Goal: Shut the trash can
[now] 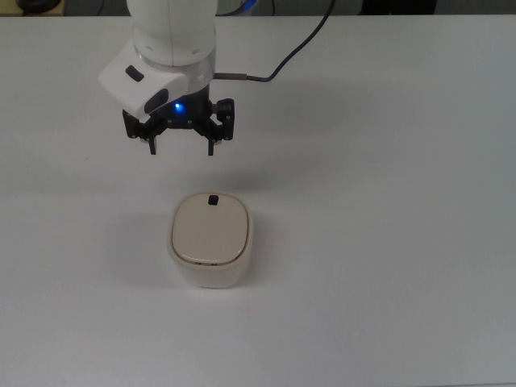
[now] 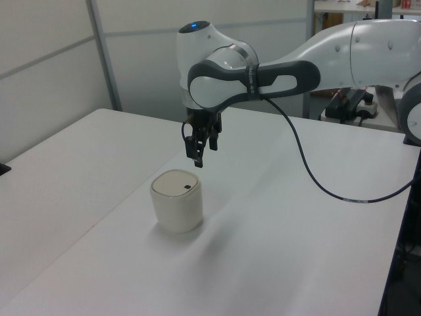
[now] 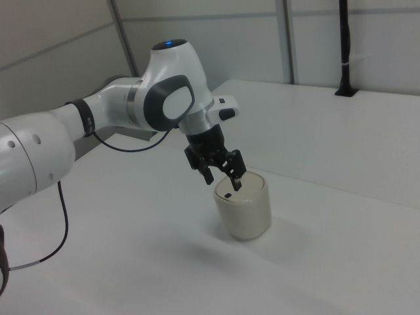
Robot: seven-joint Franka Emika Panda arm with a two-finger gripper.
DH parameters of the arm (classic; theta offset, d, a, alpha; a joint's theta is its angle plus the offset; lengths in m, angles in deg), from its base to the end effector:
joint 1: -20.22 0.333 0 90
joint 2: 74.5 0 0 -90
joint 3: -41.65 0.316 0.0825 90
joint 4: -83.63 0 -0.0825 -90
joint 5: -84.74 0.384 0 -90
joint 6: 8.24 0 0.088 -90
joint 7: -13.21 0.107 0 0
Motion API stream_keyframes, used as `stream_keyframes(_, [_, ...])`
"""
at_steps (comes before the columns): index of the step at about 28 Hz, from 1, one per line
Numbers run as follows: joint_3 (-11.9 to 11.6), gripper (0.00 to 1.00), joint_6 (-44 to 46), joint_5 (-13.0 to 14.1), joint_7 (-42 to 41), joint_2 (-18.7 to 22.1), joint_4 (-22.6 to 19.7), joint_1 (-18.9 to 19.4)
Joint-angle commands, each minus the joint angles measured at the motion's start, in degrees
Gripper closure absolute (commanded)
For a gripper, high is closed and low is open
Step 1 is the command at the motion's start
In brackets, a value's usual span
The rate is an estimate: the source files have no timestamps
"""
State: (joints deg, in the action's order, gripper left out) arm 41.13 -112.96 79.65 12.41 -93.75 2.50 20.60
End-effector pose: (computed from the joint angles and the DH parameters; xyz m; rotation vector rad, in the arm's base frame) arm 0.6705 -0.0079 0.5164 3.0488 0.0480 0.1144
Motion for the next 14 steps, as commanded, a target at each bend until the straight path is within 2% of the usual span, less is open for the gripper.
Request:
stream_keyframes(1, [-0.01,0.00,1.36,-0.27,-1.22,0.79,-0.70,0.68])
stream_keyframes(14, [0.95,0.00,1.36,0.70,-2.45,-1.05,-1.14,1.03])
